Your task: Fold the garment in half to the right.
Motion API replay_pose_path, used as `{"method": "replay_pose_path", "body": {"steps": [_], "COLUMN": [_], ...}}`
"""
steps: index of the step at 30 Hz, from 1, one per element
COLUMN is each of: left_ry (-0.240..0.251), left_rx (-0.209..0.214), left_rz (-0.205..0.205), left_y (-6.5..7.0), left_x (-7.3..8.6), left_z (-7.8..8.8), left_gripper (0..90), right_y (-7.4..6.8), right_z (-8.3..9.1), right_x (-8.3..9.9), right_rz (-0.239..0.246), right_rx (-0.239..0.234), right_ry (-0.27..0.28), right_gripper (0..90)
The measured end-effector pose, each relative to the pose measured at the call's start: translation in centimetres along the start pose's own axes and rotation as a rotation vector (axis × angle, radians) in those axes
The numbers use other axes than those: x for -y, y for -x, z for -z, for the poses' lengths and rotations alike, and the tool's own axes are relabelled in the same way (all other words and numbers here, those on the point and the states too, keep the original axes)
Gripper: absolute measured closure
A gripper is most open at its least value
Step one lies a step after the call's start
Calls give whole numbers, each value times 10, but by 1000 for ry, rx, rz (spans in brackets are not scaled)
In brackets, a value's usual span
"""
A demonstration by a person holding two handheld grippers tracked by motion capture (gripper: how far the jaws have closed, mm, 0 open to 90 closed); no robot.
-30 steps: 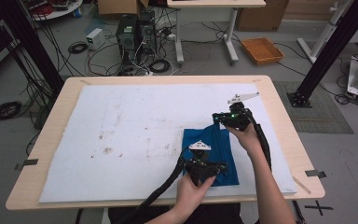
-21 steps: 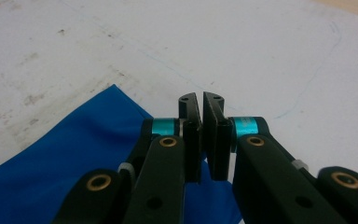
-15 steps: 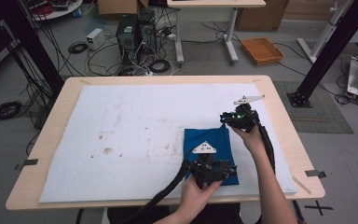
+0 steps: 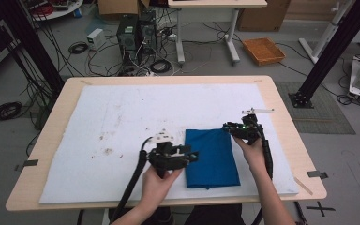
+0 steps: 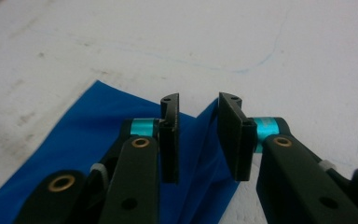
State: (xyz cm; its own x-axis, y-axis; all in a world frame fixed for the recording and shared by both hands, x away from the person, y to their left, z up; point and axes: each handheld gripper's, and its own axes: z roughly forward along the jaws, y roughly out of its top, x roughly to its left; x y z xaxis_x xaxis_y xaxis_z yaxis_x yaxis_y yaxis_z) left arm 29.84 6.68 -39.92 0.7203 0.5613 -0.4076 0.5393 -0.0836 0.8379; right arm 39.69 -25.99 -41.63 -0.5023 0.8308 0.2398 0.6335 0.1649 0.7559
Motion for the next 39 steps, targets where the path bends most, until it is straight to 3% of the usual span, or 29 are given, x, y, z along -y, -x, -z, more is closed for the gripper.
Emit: {"method": "replay_pose_path", "body": {"steps": [1,2,3,4,12,17,18,19,23,24,25,26,27,29,30,31,32,35,39], "left_ry": [0,11,11,16,25,32,32,32,35,37,40,49,49,53,53,53,49,57,63], "left_rx": [0,-28,-28,-48,-89,-92,-94,-94,-101,-101,-105,-118,-118,-126,-133,-133,-137,-143,-143], "left_rz": [0,8,8,22,39,40,38,37,24,21,12,1,1,3,5,5,4,21,27], "left_y": [0,-11,-11,-20,-38,-40,-40,-40,-42,-42,-43,-46,-46,-48,-51,-51,-52,-55,-56], "left_x": [0,2,2,4,10,11,11,11,11,11,12,14,14,16,19,19,21,26,26], "left_z": [0,13,13,25,51,55,56,57,64,66,70,77,77,84,90,90,93,98,101], "left_gripper": [539,539,539,539,541,541,541,541,540,540,540,539,539,537,537,536,536,536,536], "right_y": [0,-1,-1,0,7,9,8,7,2,-2,-2,-10,-15,-21,-33,-33,-43,-49,-52], "right_z": [0,-4,-4,-6,-1,-1,1,4,22,35,35,53,60,67,80,80,88,92,86], "right_x": [0,2,2,3,6,10,11,12,19,26,26,42,51,61,80,80,98,107,113], "right_rz": [0,13,13,23,8,6,-2,-8,-4,-14,-14,-53,-70,-74,-68,-68,-71,-59,-38], "right_rx": [0,18,18,25,90,106,122,122,113,86,86,18,-12,-27,-42,-42,-58,-49,-44], "right_ry": [0,-14,-14,-18,-20,-29,-28,-21,11,30,30,52,51,54,43,43,34,24,-19], "right_gripper": [748,862,862,900,900,894,800,777,751,732,732,708,691,686,686,686,678,677,780]}}
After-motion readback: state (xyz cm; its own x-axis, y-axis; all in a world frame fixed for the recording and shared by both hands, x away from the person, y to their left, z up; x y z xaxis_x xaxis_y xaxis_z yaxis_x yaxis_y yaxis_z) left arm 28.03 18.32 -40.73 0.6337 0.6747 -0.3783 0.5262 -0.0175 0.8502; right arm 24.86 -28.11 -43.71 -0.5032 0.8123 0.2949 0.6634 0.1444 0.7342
